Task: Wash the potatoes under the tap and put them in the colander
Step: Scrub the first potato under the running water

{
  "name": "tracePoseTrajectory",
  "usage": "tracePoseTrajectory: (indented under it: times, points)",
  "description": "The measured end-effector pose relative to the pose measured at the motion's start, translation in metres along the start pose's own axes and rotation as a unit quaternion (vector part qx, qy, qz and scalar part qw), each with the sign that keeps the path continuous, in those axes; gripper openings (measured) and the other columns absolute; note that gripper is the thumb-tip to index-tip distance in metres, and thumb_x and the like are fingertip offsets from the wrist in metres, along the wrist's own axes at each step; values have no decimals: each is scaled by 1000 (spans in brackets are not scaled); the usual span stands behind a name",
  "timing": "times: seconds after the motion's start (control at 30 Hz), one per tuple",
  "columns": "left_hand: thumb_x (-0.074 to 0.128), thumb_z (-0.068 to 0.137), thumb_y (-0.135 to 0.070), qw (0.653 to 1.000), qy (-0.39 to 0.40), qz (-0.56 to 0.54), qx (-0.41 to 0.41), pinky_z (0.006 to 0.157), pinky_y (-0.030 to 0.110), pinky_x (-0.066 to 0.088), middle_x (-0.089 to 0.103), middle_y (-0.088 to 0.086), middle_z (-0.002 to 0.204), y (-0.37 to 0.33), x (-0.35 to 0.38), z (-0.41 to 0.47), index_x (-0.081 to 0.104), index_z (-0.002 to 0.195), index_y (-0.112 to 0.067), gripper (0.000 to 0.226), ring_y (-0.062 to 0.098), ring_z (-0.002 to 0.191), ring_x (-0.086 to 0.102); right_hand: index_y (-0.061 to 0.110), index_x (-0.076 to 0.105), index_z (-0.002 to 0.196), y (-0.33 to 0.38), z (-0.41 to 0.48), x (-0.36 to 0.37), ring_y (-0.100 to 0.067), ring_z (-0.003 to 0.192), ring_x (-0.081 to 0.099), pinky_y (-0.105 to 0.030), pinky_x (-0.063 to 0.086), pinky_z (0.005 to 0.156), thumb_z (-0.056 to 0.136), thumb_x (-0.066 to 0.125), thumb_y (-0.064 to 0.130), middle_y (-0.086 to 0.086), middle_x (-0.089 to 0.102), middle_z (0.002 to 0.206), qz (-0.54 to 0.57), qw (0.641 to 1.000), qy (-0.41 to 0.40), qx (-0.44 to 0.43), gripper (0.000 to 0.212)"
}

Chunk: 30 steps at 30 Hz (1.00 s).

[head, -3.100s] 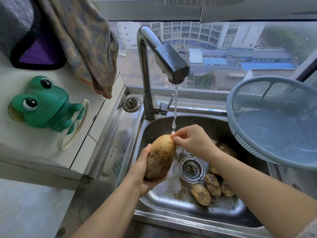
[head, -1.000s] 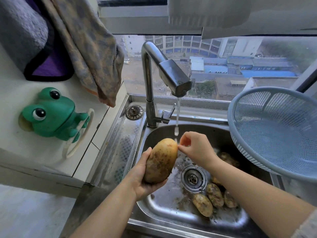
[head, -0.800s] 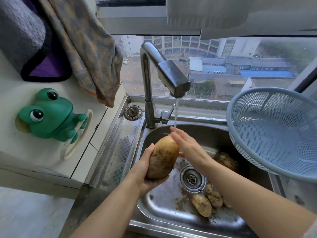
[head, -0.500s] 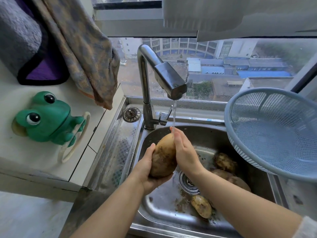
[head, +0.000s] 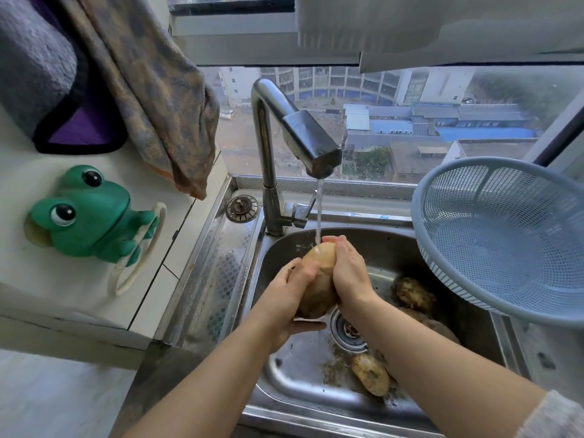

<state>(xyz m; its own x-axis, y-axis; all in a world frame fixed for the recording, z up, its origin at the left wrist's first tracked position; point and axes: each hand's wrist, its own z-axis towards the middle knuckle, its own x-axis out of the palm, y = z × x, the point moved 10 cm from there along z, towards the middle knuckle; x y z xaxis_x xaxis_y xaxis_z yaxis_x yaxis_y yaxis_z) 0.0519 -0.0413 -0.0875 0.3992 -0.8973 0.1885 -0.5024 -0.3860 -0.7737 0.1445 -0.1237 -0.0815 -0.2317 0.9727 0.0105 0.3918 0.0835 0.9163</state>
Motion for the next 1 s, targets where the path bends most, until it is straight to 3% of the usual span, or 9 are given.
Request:
tracePoseTrajectory:
  times: [0.13, 0.23, 0.33, 0.43, 0.5, 0.67, 0.8, 0.9, 1.0]
  points:
    - [69, 84, -46, 994, 0, 107, 8, 64, 36, 58, 65, 3, 118, -1, -5, 11, 53, 129, -32, 50, 26, 99, 68, 24, 53, 124, -20, -6, -1, -26, 111, 53, -48, 46, 100, 104, 25, 36, -9, 54, 121, -30, 998, 12, 53, 36]
    - [63, 85, -54, 994, 4, 81, -71, 57, 30, 55, 74, 7, 94, 9, -6, 15, 69, 107, -21, 41, 22, 77, 71, 24, 33, 145, -19, -12, 3, -20, 124, 41, -42, 36, 111, 103, 33, 36, -5, 35, 142, -68, 997, 34, 5, 43]
    - [51, 93, -53, 984, 6, 1, -177, 52, 28, 55, 72, 12, 69, 27, -6, 16, 68, 95, -8, 49, 22, 57, 69, 26, 23, 150, -20, -26, 8, -14, 122, 35, -38, 36, 111, 95, 56, 33, 1, 23, 139, -108, 991, 73, -35, 64]
    - [48, 93, -46, 981, -3, -15, -196, 59, 32, 56, 72, 14, 79, 39, -11, 28, 68, 108, -7, 46, 25, 67, 70, 31, 31, 146, -17, -24, 6, -13, 124, 38, -35, 36, 110, 84, 71, 34, 2, 29, 137, -161, 980, 79, -82, 74]
    - [51, 91, -36, 982, 2, -24, -188, 58, 32, 56, 71, 14, 79, 40, -7, 29, 70, 101, -7, 36, 26, 68, 70, 33, 45, 135, -16, -15, 0, -15, 118, 46, -34, 43, 104, 79, 76, 38, 1, 42, 130, -149, 984, 54, -81, 65]
    - [38, 101, -32, 991, -47, -16, -125, 65, 38, 57, 72, 16, 87, 29, -6, 28, 69, 95, -9, 39, 29, 81, 69, 27, 57, 111, -23, 8, -5, -20, 103, 58, -43, 51, 94, 94, 53, 47, -2, 59, 108, -78, 996, 25, 26, 28]
    - [66, 90, -31, 993, -52, 90, 56, 74, 31, 57, 63, 1, 112, 0, -3, 24, 53, 122, -27, 35, 16, 99, 64, 18, 55, 120, -48, 12, -5, -28, 105, 57, -47, 47, 97, 102, 31, 47, -13, 59, 113, 1, 981, 17, 191, 42]
    - [80, 66, -38, 992, -63, 82, 68, 79, 30, 57, 67, 5, 112, 3, -10, 28, 60, 121, -22, 61, 18, 99, 66, 21, 48, 133, -47, 9, -2, -28, 114, 52, -49, 43, 103, 103, 27, 42, -12, 53, 126, -58, 987, 25, 148, 43]
    - [70, 74, -46, 994, -86, -56, -38, 78, 41, 58, 72, 15, 104, 24, -20, 33, 70, 108, -14, 47, 28, 89, 69, 23, 30, 148, -34, 1, 7, -26, 134, 36, -44, 31, 114, 103, 33, 37, -8, 30, 150, -132, 989, 58, 28, 48]
